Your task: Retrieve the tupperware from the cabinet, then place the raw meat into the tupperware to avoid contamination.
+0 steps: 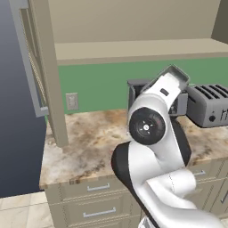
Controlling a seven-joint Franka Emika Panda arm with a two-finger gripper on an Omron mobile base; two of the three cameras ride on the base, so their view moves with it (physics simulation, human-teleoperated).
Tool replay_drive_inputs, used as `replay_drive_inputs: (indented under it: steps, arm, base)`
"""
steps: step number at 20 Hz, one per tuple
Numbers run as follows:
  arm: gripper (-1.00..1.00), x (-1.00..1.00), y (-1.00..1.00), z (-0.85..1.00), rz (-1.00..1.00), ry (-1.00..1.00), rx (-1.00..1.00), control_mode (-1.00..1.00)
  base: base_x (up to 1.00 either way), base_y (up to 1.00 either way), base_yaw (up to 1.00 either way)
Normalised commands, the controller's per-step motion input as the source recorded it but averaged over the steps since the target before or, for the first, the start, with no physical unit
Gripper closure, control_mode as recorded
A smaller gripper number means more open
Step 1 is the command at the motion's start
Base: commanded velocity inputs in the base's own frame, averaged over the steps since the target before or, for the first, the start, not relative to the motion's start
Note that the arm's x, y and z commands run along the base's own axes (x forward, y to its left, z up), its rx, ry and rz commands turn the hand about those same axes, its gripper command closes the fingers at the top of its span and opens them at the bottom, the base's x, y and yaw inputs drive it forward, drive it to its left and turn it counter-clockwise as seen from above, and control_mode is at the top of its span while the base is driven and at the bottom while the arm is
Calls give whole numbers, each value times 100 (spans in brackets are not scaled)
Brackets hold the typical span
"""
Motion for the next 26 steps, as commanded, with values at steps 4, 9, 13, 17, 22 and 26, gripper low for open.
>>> replay_drive_inputs:
  steps: [4, 9, 13, 17, 22, 26]
  arm:
    - [100, -31, 21, -34, 18, 3, 11, -100]
    - [100, -15, 13, -37, 19, 5, 11, -100]
    - [100, 2, 0, -19, 12, 2, 8, -100]
    - [100, 6, 0, -22, 7, 5, 6, -100]
    - [100, 36, 3, -31, 7, 32, 2, -100]
    - [100, 39, 3, -40, 7, 36, 2, -100]
  base:
    - [0, 0, 0]
    - [0, 0, 0]
    - [0, 0, 0]
    - [0, 0, 0]
    - [0, 0, 0]
    - [0, 0, 0]
